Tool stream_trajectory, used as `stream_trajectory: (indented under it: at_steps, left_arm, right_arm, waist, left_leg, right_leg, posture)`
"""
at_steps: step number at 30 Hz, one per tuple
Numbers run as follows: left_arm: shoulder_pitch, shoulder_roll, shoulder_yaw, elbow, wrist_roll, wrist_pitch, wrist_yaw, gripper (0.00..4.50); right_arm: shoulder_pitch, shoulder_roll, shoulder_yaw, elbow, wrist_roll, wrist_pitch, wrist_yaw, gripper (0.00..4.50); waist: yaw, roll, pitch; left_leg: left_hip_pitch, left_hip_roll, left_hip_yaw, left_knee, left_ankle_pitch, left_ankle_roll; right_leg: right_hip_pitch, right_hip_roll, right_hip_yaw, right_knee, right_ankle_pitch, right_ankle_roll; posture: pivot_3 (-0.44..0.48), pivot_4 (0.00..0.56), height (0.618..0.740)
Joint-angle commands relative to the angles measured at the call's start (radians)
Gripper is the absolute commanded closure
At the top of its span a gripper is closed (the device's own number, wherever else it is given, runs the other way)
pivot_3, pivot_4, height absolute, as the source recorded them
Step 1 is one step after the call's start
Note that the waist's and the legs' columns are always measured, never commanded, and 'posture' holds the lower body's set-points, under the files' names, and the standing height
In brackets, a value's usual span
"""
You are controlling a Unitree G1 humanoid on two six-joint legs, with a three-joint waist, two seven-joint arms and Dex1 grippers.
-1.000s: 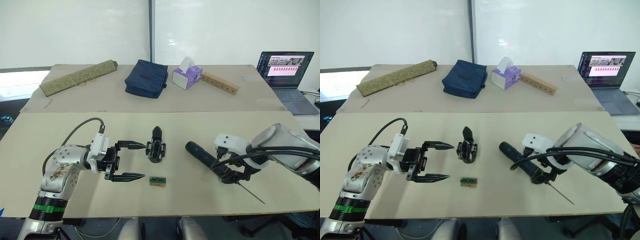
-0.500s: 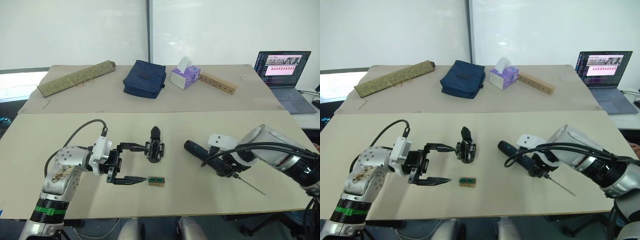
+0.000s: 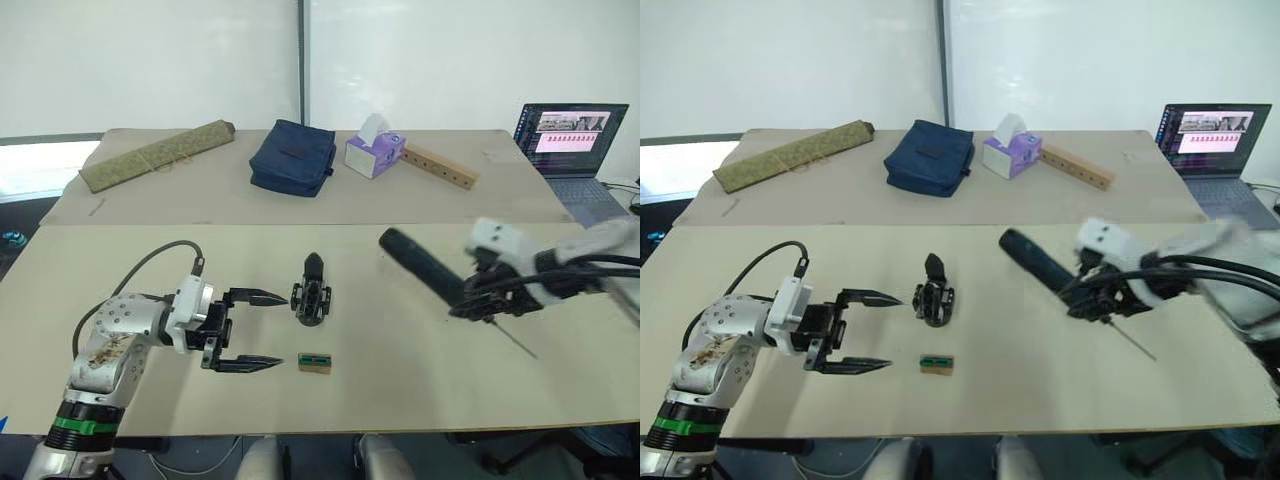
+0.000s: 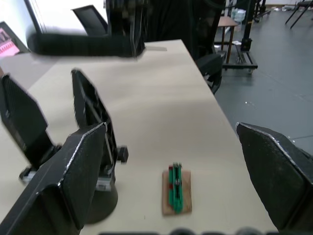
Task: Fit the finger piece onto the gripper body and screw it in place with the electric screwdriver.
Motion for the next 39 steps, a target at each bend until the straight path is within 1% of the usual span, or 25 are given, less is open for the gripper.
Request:
stream_trajectory:
  at_steps: [1, 2, 3, 4, 6, 7, 8, 11, 13, 15, 19, 24, 32, 39]
  left_arm:
    - [-0.005, 0.028, 0.021, 0.069, 0.029, -0.074, -0.048, 0.00]
    - [-0.004, 0.032, 0.020, 0.091, 0.037, -0.090, -0.057, 0.00]
    - [0.000, 0.031, 0.017, 0.108, 0.045, -0.099, -0.057, 0.00]
    - [0.001, 0.030, 0.017, 0.121, 0.048, -0.106, -0.059, 0.00]
    - [0.011, 0.025, 0.010, 0.140, 0.062, -0.119, -0.059, 0.00]
    - [0.013, 0.024, 0.009, 0.149, 0.066, -0.128, -0.061, 0.00]
    - [0.015, 0.022, 0.004, 0.160, 0.078, -0.137, -0.056, 0.00]
    - [0.019, 0.011, -0.011, 0.185, 0.116, -0.162, -0.033, 0.00]
    - [0.018, 0.004, -0.020, 0.196, 0.140, -0.187, -0.017, 0.00]
    - [0.037, 0.002, -0.043, 0.181, 0.154, -0.183, -0.016, 0.00]
    - [0.059, -0.024, -0.091, 0.162, 0.198, -0.191, 0.027, 0.00]
    - [0.056, -0.076, -0.155, 0.159, 0.252, -0.183, 0.091, 0.00]
    - [0.060, -0.134, -0.217, 0.144, 0.276, -0.163, 0.166, 0.00]
    - [0.065, -0.147, -0.261, 0.140, 0.306, -0.169, 0.199, 0.00]
  right_arm:
    - [0.132, 0.154, -0.338, -0.142, 0.180, -0.009, -0.046, 2.60]
    - [0.169, 0.199, -0.391, -0.175, 0.206, -0.015, -0.070, 2.60]
    - [0.216, 0.274, -0.440, -0.220, 0.231, -0.047, -0.111, 2.60]
    - [0.246, 0.325, -0.469, -0.254, 0.249, -0.066, -0.145, 2.60]
    - [0.315, 0.466, -0.503, -0.340, 0.285, -0.152, -0.218, 2.60]
    - [0.335, 0.511, -0.507, -0.366, 0.293, -0.188, -0.240, 2.60]
    - [0.367, 0.577, -0.508, -0.392, 0.293, -0.270, -0.244, 2.60]
    - [0.440, 0.701, -0.459, -0.424, 0.244, -0.448, -0.260, 2.60]
    - [0.458, 0.756, -0.436, -0.423, 0.242, -0.518, -0.277, 2.60]
    - [0.469, 0.815, -0.376, -0.414, 0.209, -0.618, -0.275, 2.60]
    - [0.479, 0.822, -0.232, -0.368, 0.121, -0.748, -0.211, 2.60]
    - [0.444, 0.819, -0.085, -0.272, 0.059, -0.866, -0.128, 2.60]
    - [0.418, 0.832, 0.016, -0.178, 0.030, -0.969, -0.082, 2.60]
    - [0.406, 0.835, 0.047, -0.132, 0.014, -1.024, -0.078, 2.60]
  waist:
    - [-0.002, 0.000, 0.000]
    - [-0.003, 0.000, 0.000]
    - [-0.003, 0.000, 0.000]
    - [-0.003, 0.000, 0.000]
    - [-0.003, 0.000, 0.000]
    - [-0.003, 0.000, 0.000]
    - [-0.003, 0.000, 0.000]
    - [-0.001, 0.000, 0.000]
    - [-0.002, -0.001, 0.000]
    - [-0.004, -0.001, -0.001]
    - [-0.006, -0.001, -0.001]
    - [-0.004, -0.001, -0.001]
    - [-0.003, -0.001, -0.001]
    - [-0.003, -0.001, -0.001]
  left_leg:
    - [0.000, 0.000, 0.000, 0.000, 0.000, 0.000]
    - [0.001, 0.000, 0.000, 0.000, 0.000, 0.000]
    - [0.001, 0.000, 0.000, 0.000, 0.000, 0.000]
    - [0.001, 0.000, 0.001, 0.000, 0.000, 0.000]
    - [0.000, 0.000, 0.000, 0.000, 0.000, 0.000]
    - [0.000, 0.000, 0.000, 0.001, 0.000, 0.000]
    - [0.000, 0.000, 0.000, 0.001, 0.000, 0.000]
    - [0.000, -0.001, 0.000, 0.001, 0.000, 0.000]
    - [0.001, -0.001, 0.000, 0.001, 0.000, 0.000]
    - [0.001, -0.001, 0.001, 0.002, 0.000, 0.000]
    - [0.003, -0.001, 0.001, 0.002, 0.000, 0.000]
    - [0.004, -0.001, 0.001, 0.002, 0.000, 0.000]
    - [0.004, -0.001, 0.001, 0.002, 0.000, 0.000]
    - [0.004, -0.001, 0.001, 0.002, 0.000, 0.000]
  right_leg:
    - [0.000, 0.000, 0.000, 0.000, 0.000, 0.000]
    - [0.000, 0.000, 0.001, 0.000, 0.000, 0.000]
    - [0.001, 0.001, 0.001, 0.001, 0.000, 0.000]
    - [0.000, 0.001, 0.002, 0.001, 0.000, 0.000]
    - [0.000, 0.001, 0.001, 0.002, 0.000, 0.000]
    - [0.000, 0.001, 0.001, 0.002, 0.000, 0.000]
    - [0.000, 0.000, 0.002, 0.003, 0.000, 0.000]
    - [0.000, 0.000, 0.002, 0.004, 0.000, 0.000]
    - [0.001, 0.000, 0.002, 0.004, 0.000, 0.000]
    - [0.000, 0.000, 0.002, 0.005, 0.000, 0.000]
    - [0.000, 0.000, 0.002, 0.008, 0.000, 0.000]
    - [0.001, 0.001, 0.002, 0.008, -0.001, -0.001]
    - [0.001, 0.001, 0.002, 0.008, -0.001, -0.001]
    - [0.001, 0.001, 0.002, 0.009, -0.001, -0.001]
  posture:
    - [0.000, 0.150, 0.740]
    - [0.000, 0.150, 0.740]
    - [0.000, 0.150, 0.740]
    - [0.000, 0.150, 0.740]
    - [0.000, 0.150, 0.740]
    - [0.000, 0.150, 0.740]
    - [0.000, 0.150, 0.740]
    - [0.000, 0.150, 0.740]
    - [0.000, 0.150, 0.740]
    - [0.000, 0.150, 0.740]
    - [0.000, 0.150, 0.740]
    - [0.000, 0.150, 0.740]
    - [0.000, 0.150, 0.740]
    - [0.000, 0.150, 0.740]
